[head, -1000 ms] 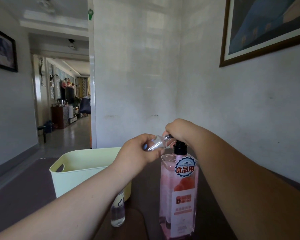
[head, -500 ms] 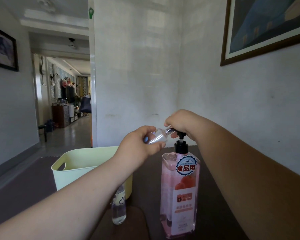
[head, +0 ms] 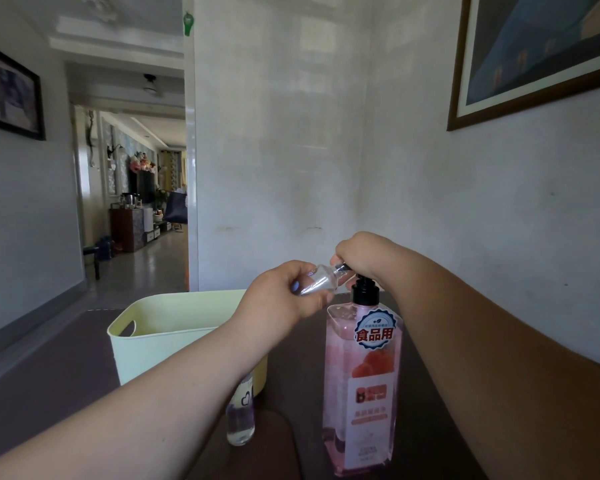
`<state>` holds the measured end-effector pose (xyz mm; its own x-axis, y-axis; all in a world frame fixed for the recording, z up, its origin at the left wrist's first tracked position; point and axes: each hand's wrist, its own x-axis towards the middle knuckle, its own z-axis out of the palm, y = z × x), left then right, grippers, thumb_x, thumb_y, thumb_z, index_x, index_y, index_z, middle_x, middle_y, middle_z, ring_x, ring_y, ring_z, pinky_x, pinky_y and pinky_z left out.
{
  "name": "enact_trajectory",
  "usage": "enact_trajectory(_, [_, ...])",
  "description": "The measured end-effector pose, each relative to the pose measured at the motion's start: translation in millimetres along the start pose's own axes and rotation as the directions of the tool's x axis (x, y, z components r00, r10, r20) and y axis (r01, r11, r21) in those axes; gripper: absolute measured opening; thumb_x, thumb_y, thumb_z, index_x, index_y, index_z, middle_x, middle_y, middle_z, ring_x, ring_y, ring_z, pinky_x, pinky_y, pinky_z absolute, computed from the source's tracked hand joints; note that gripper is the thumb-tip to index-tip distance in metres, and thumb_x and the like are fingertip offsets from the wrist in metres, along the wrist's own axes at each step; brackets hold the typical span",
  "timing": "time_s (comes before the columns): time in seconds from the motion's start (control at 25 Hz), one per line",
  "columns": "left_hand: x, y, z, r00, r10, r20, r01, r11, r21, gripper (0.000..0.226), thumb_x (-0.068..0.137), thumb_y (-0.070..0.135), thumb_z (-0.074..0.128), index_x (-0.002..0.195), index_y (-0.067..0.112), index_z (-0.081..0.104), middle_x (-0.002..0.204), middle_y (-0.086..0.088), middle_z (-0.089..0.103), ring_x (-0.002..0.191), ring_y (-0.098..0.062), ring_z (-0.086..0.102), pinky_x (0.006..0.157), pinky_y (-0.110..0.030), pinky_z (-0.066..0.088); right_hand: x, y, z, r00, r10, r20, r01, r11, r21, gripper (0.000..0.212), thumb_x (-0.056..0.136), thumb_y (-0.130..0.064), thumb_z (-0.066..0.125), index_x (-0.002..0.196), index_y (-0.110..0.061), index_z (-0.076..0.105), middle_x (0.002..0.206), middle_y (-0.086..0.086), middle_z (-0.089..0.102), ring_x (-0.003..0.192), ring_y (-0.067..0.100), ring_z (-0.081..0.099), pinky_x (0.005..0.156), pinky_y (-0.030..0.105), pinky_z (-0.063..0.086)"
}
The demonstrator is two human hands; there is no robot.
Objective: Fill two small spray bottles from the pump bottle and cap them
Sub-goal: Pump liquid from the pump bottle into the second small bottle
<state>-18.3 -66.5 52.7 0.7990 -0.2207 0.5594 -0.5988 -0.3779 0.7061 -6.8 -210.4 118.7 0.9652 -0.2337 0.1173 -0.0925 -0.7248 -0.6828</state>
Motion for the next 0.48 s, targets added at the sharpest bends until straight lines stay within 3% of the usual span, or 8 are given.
enact_trajectory(0.12, [1,1,-2,1.0,0.014,0.006,-0.014,1.0,0.007,0.031,0.076,0.028,0.073,0.105,0.021,0.065,0.095,-0.002,0.069,0.08,-0.012,0.057,0.056,-0.003,0.036,1,-1,-3,1.0,-0.023,-0.012,0.024,0.998,0.06,0.015,0.094,-0.01,0.047,0.102,-0.004,0.058,0.092,0.013,0.06,0.081,0.026,0.057,0.069,0.029,0.049])
enact_trajectory(0.24, [2,5,-4,1.0,0.022,-0.001,-0.022,0.999,-0.024,0.03,0.076,0.027,0.074,0.104,0.021,0.065,0.091,0.001,0.068,0.077,-0.01,0.056,0.056,-0.002,0.036,0,-7,-10,1.0,0.001,-0.018,0.001,0.995,0.101,0.024,0.094,-0.01,0.042,0.107,-0.001,0.06,0.074,0.011,0.063,0.071,0.027,0.057,0.063,0.027,0.044])
enact_trajectory(0.48, [4,7,-5,0.999,0.043,0.015,-0.042,0.997,-0.068,0.029,0.077,0.021,0.073,0.105,0.022,0.066,0.081,0.008,0.063,0.067,0.001,0.055,0.057,0.001,0.037,2,-8,-10,1.0,0.008,0.014,-0.008,1.0,0.003,0.034,0.093,-0.01,0.036,0.115,0.0,0.059,0.097,0.019,0.073,0.078,0.029,0.058,0.086,0.039,0.05])
